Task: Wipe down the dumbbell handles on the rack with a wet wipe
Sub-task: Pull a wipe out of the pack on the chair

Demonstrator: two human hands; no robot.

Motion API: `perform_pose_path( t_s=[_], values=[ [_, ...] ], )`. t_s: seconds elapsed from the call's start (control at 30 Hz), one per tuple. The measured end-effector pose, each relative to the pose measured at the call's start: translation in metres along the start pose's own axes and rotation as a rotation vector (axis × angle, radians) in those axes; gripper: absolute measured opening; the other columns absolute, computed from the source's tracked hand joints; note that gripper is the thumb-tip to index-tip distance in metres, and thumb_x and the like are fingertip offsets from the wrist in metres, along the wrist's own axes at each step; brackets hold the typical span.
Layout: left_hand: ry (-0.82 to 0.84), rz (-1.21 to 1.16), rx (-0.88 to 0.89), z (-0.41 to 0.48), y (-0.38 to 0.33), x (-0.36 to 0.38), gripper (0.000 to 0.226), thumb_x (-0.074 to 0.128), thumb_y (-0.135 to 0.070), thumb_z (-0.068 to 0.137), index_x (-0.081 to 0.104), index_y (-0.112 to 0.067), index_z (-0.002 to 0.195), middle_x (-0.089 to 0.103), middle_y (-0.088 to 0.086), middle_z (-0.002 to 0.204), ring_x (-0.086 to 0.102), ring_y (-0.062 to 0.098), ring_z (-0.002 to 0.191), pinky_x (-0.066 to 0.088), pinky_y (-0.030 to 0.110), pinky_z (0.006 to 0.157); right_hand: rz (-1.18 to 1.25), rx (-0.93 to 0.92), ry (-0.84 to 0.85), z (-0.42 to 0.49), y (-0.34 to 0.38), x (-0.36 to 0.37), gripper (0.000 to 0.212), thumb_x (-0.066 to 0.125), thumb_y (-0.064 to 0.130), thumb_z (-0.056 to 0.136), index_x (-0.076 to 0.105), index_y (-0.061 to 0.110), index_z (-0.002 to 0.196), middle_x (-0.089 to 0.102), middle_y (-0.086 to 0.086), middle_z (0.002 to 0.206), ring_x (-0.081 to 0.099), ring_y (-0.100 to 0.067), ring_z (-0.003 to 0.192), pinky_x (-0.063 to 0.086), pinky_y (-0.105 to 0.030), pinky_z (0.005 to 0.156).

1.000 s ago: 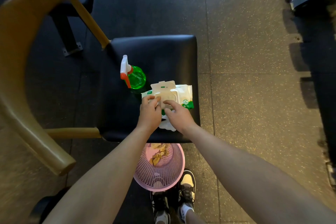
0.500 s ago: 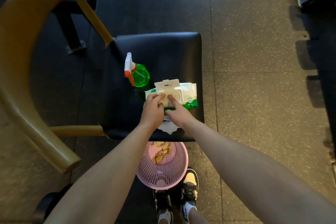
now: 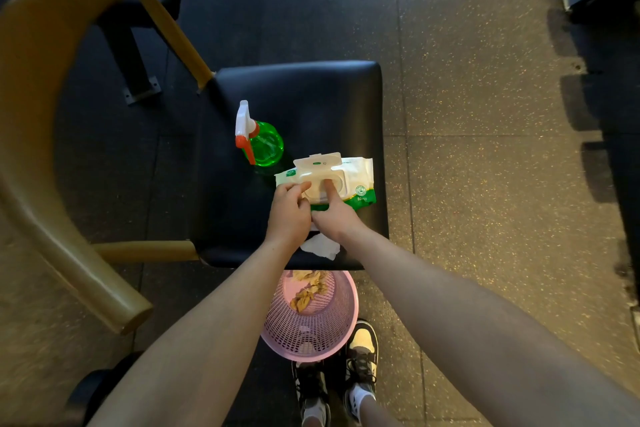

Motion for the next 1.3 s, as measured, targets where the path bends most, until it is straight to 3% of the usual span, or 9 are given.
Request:
perform_pose_path(
  t_s=[0.17, 0.4, 0.53, 0.73, 0.97, 1.03, 1.1, 1.2, 1.3],
  values=[
    [-0.013, -0.028, 0.017, 0.0, 0.0, -0.004, 0.041, 0.046, -0.009, 0.105, 0.05, -0.011, 0.146, 0.038, 0.002, 0.149, 0.041, 0.014, 0.137, 0.036, 0.015, 0.098, 0.009, -0.054, 0.004, -0.002, 0.003, -0.007, 0.079, 0.06, 0.024, 0.095, 0.015, 0.035, 0.158, 0.044, -0.006, 0.151, 0.052, -0.024, 0.128, 0.049, -0.037, 0.104],
    [-0.003, 0.007, 0.053, -0.003, 0.0, 0.0, 0.037, 0.045, -0.006, 0.104, 0.059, -0.009, 0.138, 0.038, 0.0, 0.152, 0.037, 0.014, 0.141, 0.038, 0.028, 0.113, 0.182, -0.122, -0.058, -0.011, -0.003, -0.011, 0.056, 0.06, 0.017, 0.096, 0.046, 0.032, 0.148, 0.046, 0.0, 0.15, 0.047, -0.014, 0.126, 0.048, -0.031, 0.104],
    [-0.001, 0.07, 0.047, 0.0, 0.004, 0.0, 0.031, 0.049, -0.006, 0.103, 0.065, -0.006, 0.129, 0.039, 0.0, 0.151, 0.039, 0.016, 0.14, 0.037, 0.031, 0.115, 0.281, -0.08, -0.149, -0.012, -0.004, -0.012, 0.051, 0.06, 0.017, 0.097, 0.049, 0.027, 0.146, 0.051, -0.001, 0.143, 0.051, -0.014, 0.12, 0.049, -0.035, 0.106],
    [0.093, 0.167, 0.034, -0.003, -0.001, 0.008, 0.043, 0.052, -0.014, 0.103, 0.054, -0.019, 0.146, 0.022, 0.0, 0.156, 0.022, 0.02, 0.141, 0.021, 0.022, 0.108, 0.258, -0.09, -0.213, -0.017, -0.008, -0.014, 0.048, 0.059, 0.018, 0.096, 0.053, 0.031, 0.142, 0.053, 0.0, 0.143, 0.051, -0.017, 0.125, 0.049, -0.04, 0.106],
    [-0.101, 0.086, 0.102, -0.007, -0.014, -0.002, 0.033, 0.052, -0.007, 0.1, 0.064, -0.019, 0.128, 0.023, -0.001, 0.159, 0.02, 0.02, 0.147, 0.032, 0.026, 0.115, 0.342, -0.118, -0.298, -0.023, -0.005, -0.025, 0.037, 0.055, 0.019, 0.101, 0.057, 0.029, 0.136, 0.057, 0.0, 0.137, 0.054, -0.009, 0.115, 0.05, -0.019, 0.087],
    [-0.198, 0.103, 0.171, -0.009, -0.022, -0.008, 0.031, 0.052, -0.003, 0.098, 0.061, -0.023, 0.12, 0.014, -0.006, 0.166, 0.009, 0.017, 0.154, 0.018, 0.015, 0.112, 0.35, -0.126, -0.307, -0.026, -0.002, -0.026, 0.035, 0.055, 0.018, 0.102, 0.057, 0.027, 0.135, 0.055, 0.002, 0.139, 0.053, -0.01, 0.118, 0.048, -0.014, 0.081],
    [-0.139, 0.138, 0.223, -0.007, -0.031, -0.007, 0.031, 0.052, -0.001, 0.098, 0.059, -0.024, 0.119, 0.014, -0.008, 0.168, 0.005, 0.014, 0.156, 0.011, 0.02, 0.114, 0.341, -0.147, -0.314, -0.03, 0.002, -0.026, 0.034, 0.055, 0.02, 0.102, 0.056, 0.027, 0.135, 0.054, 0.003, 0.142, 0.051, -0.011, 0.125, 0.048, -0.016, 0.088],
    [-0.061, 0.082, 0.221, -0.007, -0.038, -0.008, 0.03, 0.051, -0.002, 0.099, 0.06, -0.023, 0.119, 0.04, -0.006, 0.154, 0.03, 0.013, 0.148, 0.031, 0.03, 0.115, 0.282, -0.165, -0.364, -0.037, 0.005, -0.028, 0.032, 0.054, 0.022, 0.103, 0.056, 0.027, 0.135, 0.052, 0.005, 0.14, 0.046, -0.002, 0.118, 0.04, -0.009, 0.085],
    [-0.055, 0.085, 0.166, -0.014, -0.036, -0.009, 0.029, 0.049, -0.01, 0.102, 0.06, -0.024, 0.125, 0.053, -0.005, 0.127, 0.053, 0.016, 0.124, 0.05, 0.028, 0.095, 0.26, -0.169, -0.437, -0.044, 0.006, -0.033, 0.026, 0.053, 0.022, 0.103, 0.059, 0.025, 0.127, 0.055, 0.003, 0.131, 0.053, -0.008, 0.116, 0.046, -0.014, 0.082]
  ],
)
Point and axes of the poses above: each hand's wrist, its own z-axis towards the middle knuckle, its own x-axis out of the palm, y = z × x, the point moved 4 cm from there along z, towards the middle knuckle
